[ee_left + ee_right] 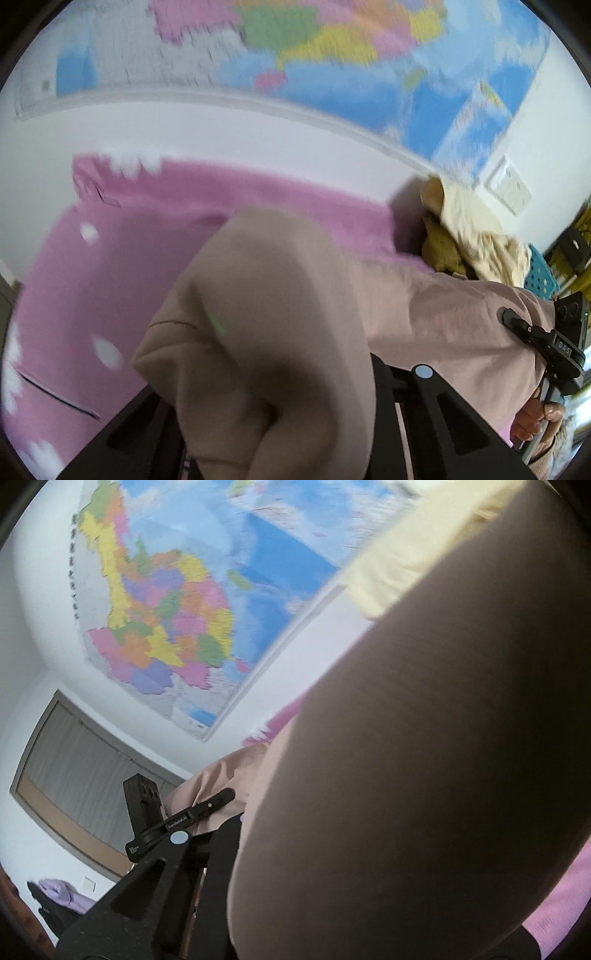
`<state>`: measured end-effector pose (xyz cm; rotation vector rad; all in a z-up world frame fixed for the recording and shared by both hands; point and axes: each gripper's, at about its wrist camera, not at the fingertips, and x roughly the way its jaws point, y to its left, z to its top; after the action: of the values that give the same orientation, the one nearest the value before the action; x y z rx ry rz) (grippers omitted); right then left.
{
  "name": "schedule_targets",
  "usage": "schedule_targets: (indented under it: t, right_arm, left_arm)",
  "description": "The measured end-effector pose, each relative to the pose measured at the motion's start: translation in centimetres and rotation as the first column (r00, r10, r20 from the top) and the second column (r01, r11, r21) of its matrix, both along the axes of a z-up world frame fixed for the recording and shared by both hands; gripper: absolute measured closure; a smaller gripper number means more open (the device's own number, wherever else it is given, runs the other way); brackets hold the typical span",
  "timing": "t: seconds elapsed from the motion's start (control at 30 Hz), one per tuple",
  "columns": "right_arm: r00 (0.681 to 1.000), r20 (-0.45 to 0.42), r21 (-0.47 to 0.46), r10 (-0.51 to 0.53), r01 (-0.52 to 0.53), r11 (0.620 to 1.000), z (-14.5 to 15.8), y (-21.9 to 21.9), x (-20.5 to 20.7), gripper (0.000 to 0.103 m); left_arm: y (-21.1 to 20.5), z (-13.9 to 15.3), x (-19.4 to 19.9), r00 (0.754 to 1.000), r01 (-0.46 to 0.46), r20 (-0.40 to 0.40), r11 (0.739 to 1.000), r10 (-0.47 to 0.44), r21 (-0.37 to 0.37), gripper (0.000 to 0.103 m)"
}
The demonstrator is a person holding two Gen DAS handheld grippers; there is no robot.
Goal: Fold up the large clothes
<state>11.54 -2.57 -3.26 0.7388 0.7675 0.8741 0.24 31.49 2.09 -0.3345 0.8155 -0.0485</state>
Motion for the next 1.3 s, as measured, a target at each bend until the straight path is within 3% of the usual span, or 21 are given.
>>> schedule_targets:
  t: [0.23,0.3,0.4,0.5,0.57,0.6,0.7,0.77,0.83,0.87,0.9,0.93,1.0,1.07,1.13,1.23,1.3]
  right_arm:
    - [0.983,0.156,0.011,0.100,-0.103,0.995,7.0,9.9,4.3,0.090]
    - [0.966,0.224,0.014,0.130,-0.137,0.990,8.5,13.9,5.2,0.090]
    - [0.949,0.262,0.033,0.176,-0.191,0.981,8.2,19.1,6.2,0.090]
    - [0.944,0.204,-0.011,0.260,-0.264,0.965,4.4,24.9,6.6,0.090]
    - [0.938,0.094,-0.071,0.335,-0.329,0.942,0.0,28.7,6.7,0.084]
    - [0.928,-0.001,-0.093,0.372,-0.370,0.924,-3.1,30.4,6.9,0.081]
    - [0.912,-0.102,-0.149,0.398,-0.410,0.900,-7.7,31.4,6.6,0.072]
    - [0.908,-0.104,-0.132,0.407,-0.418,0.899,-8.3,30.1,6.4,0.060]
    - [0.905,-0.095,-0.113,0.414,-0.423,0.899,-8.2,28.1,6.4,0.054]
    - [0.908,-0.084,-0.106,0.410,-0.417,0.903,-8.2,26.7,6.2,0.041]
    - [0.914,-0.077,-0.110,0.399,-0.405,0.908,-8.2,25.7,6.2,0.036]
    - [0.925,-0.063,-0.113,0.374,-0.379,0.919,-8.3,24.0,6.2,0.035]
    - [0.935,-0.077,-0.094,0.346,-0.352,0.931,-9.0,22.1,7.0,0.040]
    - [0.922,-0.108,-0.039,0.372,-0.378,0.925,-9.3,22.5,7.6,0.075]
    - [0.925,-0.072,-0.055,0.373,-0.377,0.924,-8.2,22.7,7.6,0.084]
    - [0.920,0.046,-0.066,0.390,-0.387,0.920,-5.0,23.8,4.7,0.087]
    - [0.908,0.030,-0.091,0.419,-0.415,0.905,-5.6,25.6,3.9,0.087]
  left_arm:
    - [8.0,5.8,1.8,0.985,-0.161,0.089,0.979,0.151,0.124,0.088]
    - [10.7,7.1,2.3,0.971,-0.223,0.127,0.962,0.204,0.159,0.088]
    - [16.2,7.5,2.2,0.933,-0.336,0.198,0.923,0.300,0.185,0.087]
    - [20.6,4.5,2.0,0.909,-0.408,0.180,0.893,0.377,0.189,0.086]
    - [23.9,-0.1,2.0,0.895,-0.446,0.102,0.872,0.434,0.200,0.086]
    - [25.3,-3.4,2.2,0.884,-0.461,0.025,0.860,0.467,0.221,0.086]
    - [28.1,-9.1,1.6,0.854,-0.486,-0.103,0.853,0.510,0.192,0.083]
    - [29.2,-9.9,0.4,0.846,-0.511,-0.094,0.849,0.525,0.133,0.072]
    - [29.6,-9.7,-0.2,0.848,-0.513,-0.091,0.851,0.523,0.110,0.071]
    - [29.6,-9.7,-0.3,0.851,-0.509,-0.089,0.854,0.518,0.106,0.071]
    - [29.6,-9.7,-0.4,0.854,-0.503,-0.089,0.857,0.512,0.111,0.070]
    - [29.4,-9.8,-0.3,0.858,-0.496,-0.090,0.861,0.506,0.118,0.070]
    - [28.9,-10.0,0.0,0.859,-0.493,-0.092,0.862,0.504,0.115,0.073]
    - [28.5,-10.0,0.8,0.860,-0.493,-0.088,0.863,0.502,0.111,0.079]
    - [28.6,-9.3,1.6,0.864,-0.484,-0.083,0.865,0.496,0.133,0.085]
    - [29.6,-6.5,2.5,0.864,-0.494,-0.026,0.857,0.503,0.145,0.087]
    - [30.3,-6.3,2.8,0.854,-0.512,-0.026,0.847,0.520,0.142,0.085]
